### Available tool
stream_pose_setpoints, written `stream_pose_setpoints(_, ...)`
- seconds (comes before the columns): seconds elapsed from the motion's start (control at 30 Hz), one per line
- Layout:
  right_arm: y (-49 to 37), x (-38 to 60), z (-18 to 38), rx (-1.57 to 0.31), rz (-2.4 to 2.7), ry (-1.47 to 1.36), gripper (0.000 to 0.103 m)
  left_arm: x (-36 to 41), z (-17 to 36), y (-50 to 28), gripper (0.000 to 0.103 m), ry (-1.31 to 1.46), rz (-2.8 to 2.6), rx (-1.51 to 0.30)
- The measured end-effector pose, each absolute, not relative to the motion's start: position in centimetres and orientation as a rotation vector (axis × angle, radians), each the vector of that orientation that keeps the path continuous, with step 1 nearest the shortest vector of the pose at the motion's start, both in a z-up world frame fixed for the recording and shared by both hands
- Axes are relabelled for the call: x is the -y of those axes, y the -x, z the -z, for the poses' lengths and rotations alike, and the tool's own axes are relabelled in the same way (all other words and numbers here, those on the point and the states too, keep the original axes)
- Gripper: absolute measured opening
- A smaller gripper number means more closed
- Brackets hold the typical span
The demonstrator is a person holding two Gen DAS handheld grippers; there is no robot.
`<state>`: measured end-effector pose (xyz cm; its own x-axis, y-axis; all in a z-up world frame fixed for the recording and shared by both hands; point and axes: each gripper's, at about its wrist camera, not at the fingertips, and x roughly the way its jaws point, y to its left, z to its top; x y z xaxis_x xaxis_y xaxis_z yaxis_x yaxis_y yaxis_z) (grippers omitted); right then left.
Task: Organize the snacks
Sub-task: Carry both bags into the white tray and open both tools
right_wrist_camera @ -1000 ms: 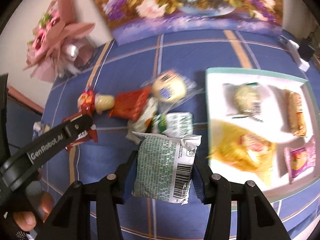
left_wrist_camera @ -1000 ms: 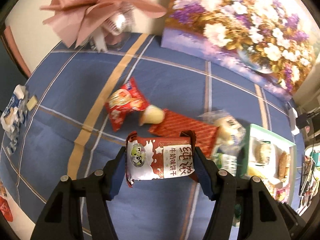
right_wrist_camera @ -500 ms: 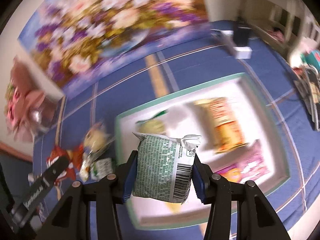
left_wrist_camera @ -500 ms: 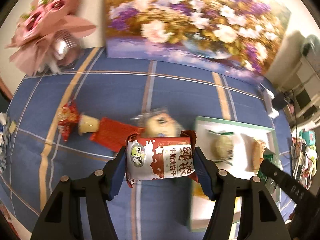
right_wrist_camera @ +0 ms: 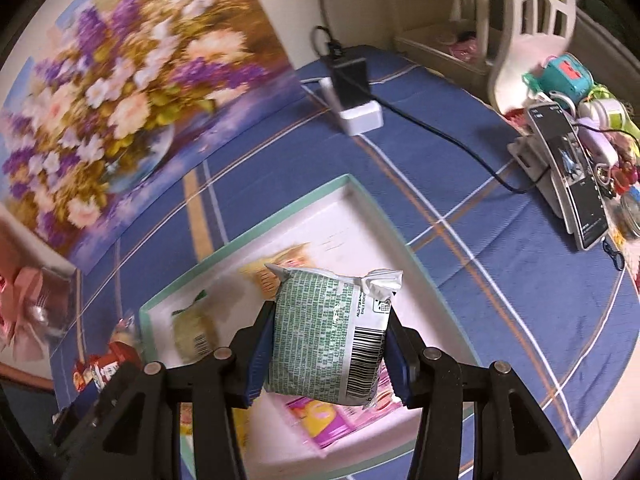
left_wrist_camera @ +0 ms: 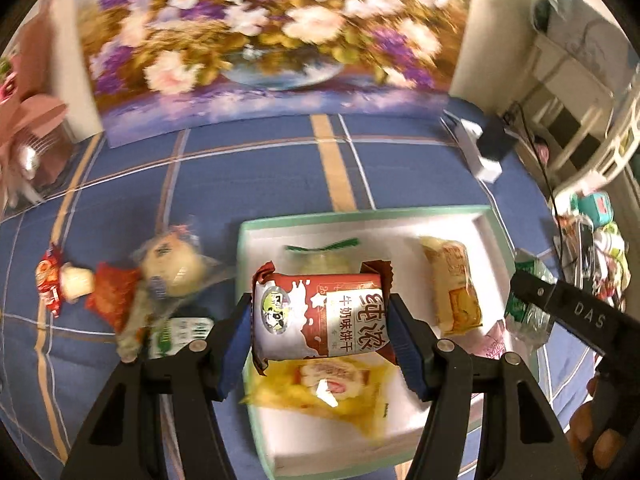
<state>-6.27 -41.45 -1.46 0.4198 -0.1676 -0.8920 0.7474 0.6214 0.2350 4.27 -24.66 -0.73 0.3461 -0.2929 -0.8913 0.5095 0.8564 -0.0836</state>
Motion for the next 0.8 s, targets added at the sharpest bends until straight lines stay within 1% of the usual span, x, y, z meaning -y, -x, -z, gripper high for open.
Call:
stream_pose_setpoints(0.47, 5.1, 43.5, 5.7, -1.017, 0.636, -0.645, 0.052, 27.9, 3.7, -4.3, 0.066, -0.28, 0.543, -1.104)
stream_pose_setpoints(0.8, 4.6, 43.3, 6.3, -1.051, 0.646, -0.608, 0.052, 28.5, 4.0, -4.3, 0.068, -0.288, 0.547, -1.108)
